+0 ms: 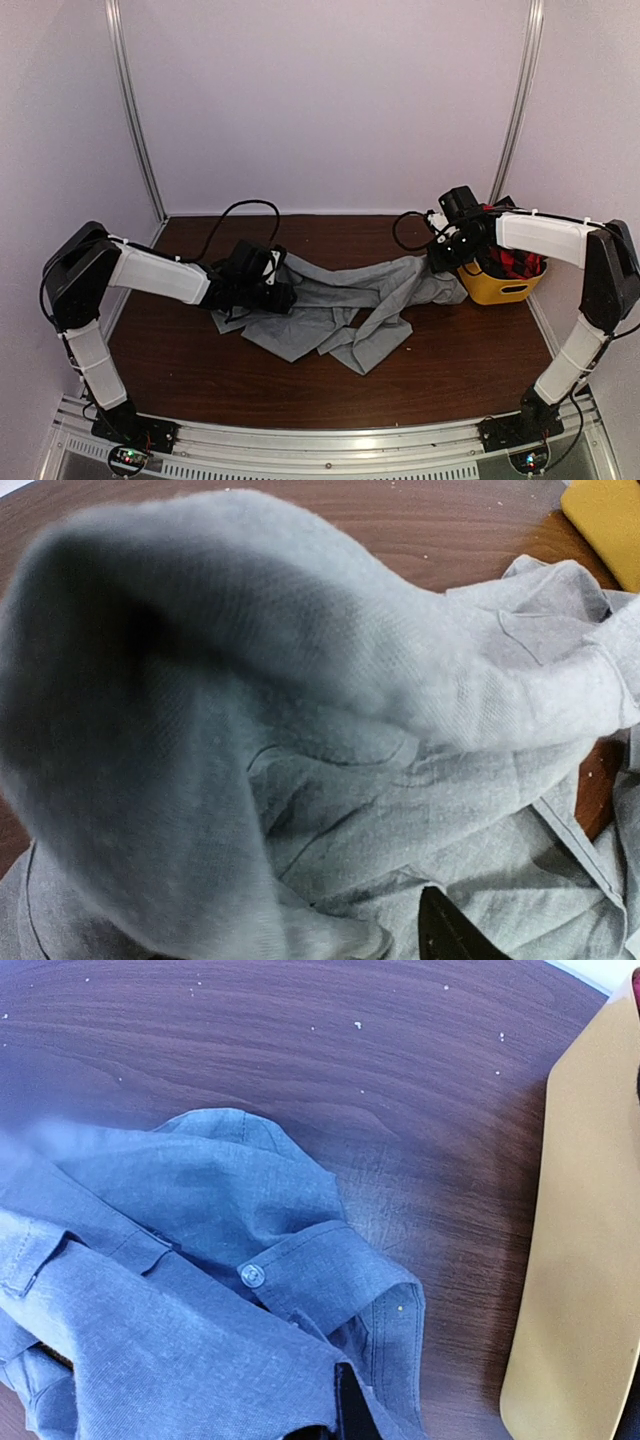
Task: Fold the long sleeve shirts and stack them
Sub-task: Flatten out the crumpled shirt at the center of the board.
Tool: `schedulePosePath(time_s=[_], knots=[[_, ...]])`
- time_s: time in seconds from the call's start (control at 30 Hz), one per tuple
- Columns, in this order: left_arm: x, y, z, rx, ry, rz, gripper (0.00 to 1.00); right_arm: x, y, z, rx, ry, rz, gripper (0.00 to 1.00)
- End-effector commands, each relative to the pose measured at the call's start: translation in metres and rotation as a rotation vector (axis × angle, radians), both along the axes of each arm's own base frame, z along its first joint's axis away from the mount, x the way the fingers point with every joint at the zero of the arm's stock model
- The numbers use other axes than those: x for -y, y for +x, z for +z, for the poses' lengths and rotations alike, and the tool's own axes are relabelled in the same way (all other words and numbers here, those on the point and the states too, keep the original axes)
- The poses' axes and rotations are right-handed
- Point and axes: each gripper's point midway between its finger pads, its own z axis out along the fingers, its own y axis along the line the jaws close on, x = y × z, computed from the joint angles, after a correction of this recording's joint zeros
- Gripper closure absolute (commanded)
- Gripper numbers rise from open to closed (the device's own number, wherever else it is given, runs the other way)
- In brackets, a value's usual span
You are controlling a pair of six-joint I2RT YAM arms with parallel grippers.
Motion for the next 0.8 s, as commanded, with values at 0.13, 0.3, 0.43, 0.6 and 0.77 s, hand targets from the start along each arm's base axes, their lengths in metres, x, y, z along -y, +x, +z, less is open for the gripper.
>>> schedulePosePath(time_s=[0.13, 0.3, 0.43, 0.6, 0.77], knots=[[0.006, 0.011, -0.004, 0.018, -0.020, 0.049, 0.61, 0.001, 0.010, 0.014, 0.046, 0.013, 0.002, 1.00], [0.004, 0.002, -0.001, 0.020, -0.027, 0.019, 0.87, 0.004, 0.011, 0.022, 0.063, 0.015, -0.003, 1.00], [-0.001, 0.000, 0.016, 0.046, 0.002, -0.017, 1.00, 0.007, 0.011, 0.033, 0.081, 0.009, -0.013, 1.00], [-0.028, 0.008, 0.079, 0.113, 0.024, -0.016, 1.00, 0.014, 0.008, 0.066, 0.150, 0.010, -0.033, 1.00], [-0.082, 0.022, 0.156, 0.219, -0.069, 0.039, 1.00, 0.016, 0.003, 0.125, 0.278, 0.050, -0.027, 1.00]])
